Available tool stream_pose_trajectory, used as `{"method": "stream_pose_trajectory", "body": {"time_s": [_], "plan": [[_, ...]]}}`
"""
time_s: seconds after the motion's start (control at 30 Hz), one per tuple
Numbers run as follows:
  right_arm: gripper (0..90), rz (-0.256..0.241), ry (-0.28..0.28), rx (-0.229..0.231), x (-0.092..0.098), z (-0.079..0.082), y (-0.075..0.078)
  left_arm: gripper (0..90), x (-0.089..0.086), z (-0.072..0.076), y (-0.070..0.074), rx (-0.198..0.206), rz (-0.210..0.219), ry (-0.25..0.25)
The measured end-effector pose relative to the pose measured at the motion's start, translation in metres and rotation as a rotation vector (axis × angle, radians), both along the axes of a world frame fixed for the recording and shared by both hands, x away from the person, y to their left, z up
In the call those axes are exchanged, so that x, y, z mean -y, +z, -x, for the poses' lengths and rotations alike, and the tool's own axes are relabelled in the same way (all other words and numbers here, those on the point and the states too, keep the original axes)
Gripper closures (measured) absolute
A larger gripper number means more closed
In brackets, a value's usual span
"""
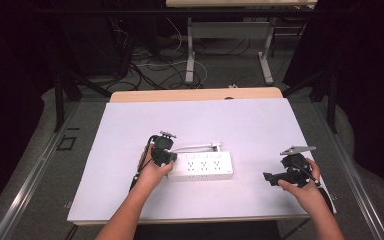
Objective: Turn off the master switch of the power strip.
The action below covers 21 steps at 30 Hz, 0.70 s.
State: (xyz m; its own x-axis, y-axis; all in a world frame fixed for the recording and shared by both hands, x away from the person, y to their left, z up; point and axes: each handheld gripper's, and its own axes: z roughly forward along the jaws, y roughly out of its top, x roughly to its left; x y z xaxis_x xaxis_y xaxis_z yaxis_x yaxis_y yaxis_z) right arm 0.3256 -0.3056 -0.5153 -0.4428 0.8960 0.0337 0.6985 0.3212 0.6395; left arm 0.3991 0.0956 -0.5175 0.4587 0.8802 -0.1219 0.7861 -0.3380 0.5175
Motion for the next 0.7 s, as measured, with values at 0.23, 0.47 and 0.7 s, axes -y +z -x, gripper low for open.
{"method": "stream_pose_trajectory", "body": {"time_s": [0.23, 0.47, 0.7], "plan": [[5.3, 0.003, -0.004, 0.001, 0.0018, -0.0003, 0.0001, 90.0, -0.0038, -0.0019, 0.0004, -0.003, 0.027, 0.003], [5.3, 0.007, -0.004, -0.008, 0.0015, -0.0006, -0.0013, 90.0, -0.0037, 0.0001, 0.0025, 0.002, 0.028, -0.001], [5.3, 0.004, -0.003, 0.003, 0.0015, -0.0004, -0.0004, 90.0, -0.0039, 0.0003, 0.0027, 0.000, 0.026, -0.006]]}}
